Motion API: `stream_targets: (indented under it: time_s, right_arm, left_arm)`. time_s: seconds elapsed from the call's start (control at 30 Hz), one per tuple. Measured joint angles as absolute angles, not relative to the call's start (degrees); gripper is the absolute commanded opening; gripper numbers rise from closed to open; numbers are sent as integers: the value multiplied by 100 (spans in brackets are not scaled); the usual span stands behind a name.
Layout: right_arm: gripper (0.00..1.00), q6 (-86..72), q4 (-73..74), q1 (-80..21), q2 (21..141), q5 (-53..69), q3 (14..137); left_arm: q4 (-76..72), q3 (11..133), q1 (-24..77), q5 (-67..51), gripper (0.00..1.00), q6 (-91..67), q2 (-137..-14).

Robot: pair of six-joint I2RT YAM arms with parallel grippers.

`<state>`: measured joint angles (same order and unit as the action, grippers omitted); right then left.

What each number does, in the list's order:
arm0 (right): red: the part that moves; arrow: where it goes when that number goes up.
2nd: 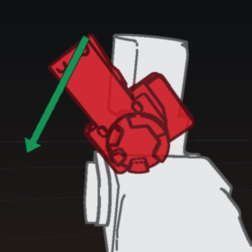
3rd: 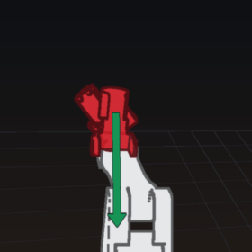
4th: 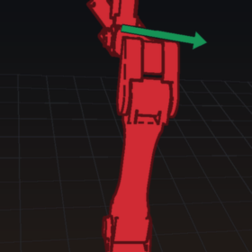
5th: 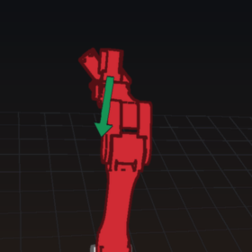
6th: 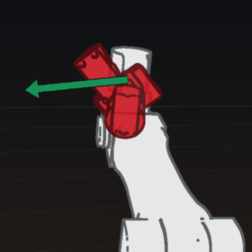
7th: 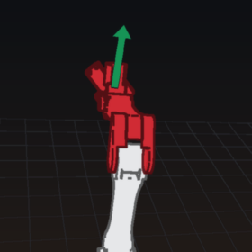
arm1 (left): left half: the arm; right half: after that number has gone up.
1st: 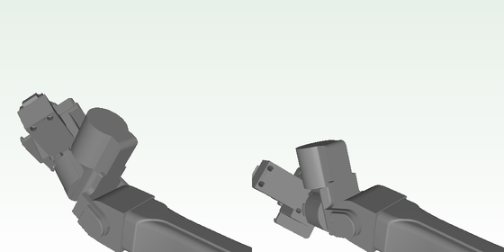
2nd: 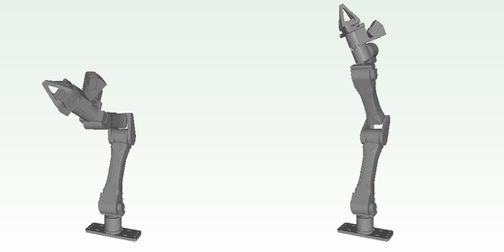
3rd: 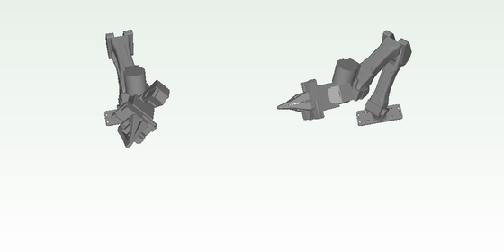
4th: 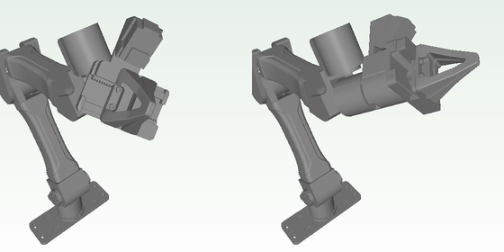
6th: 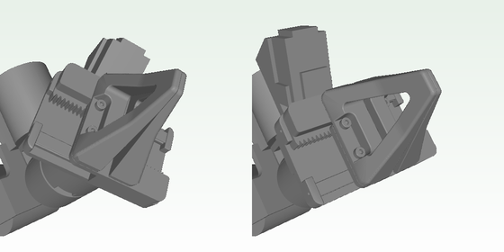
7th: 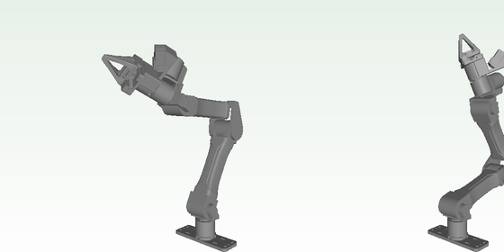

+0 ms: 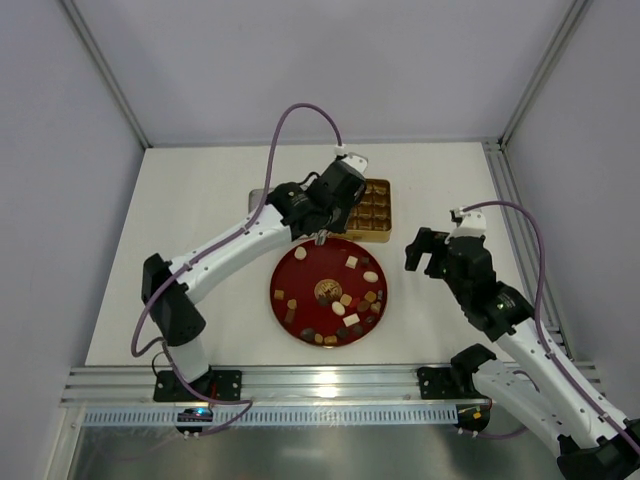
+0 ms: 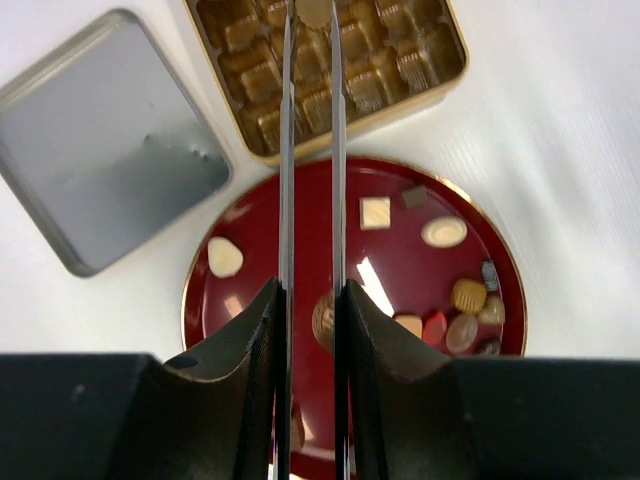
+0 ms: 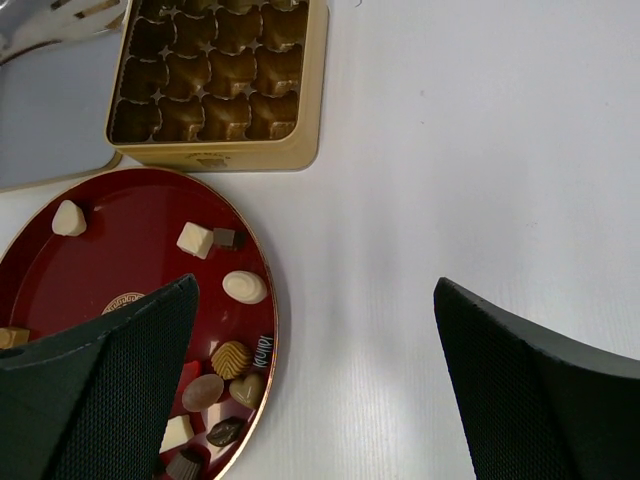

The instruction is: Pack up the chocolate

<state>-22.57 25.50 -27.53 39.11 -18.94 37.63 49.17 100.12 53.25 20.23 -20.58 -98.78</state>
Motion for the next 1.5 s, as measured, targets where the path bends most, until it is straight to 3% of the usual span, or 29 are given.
stream_targets:
  time_s: [0.6, 1.27, 1.5]
  right_arm:
    - [100, -2257, 2904, -2753, 3647, -2029, 3977]
    - [100, -2257, 2915, -2753, 3625, -2034, 3977]
    - [100, -2257, 2915, -2753, 3625, -2036, 3977]
  left_arm:
    - [3913, 11434, 4755, 1656, 24, -1282, -11793]
    - [3879, 11504, 4676, 1656, 24, -1168, -12302]
    - [3881, 11504, 4637, 1697, 30, -1149, -12307]
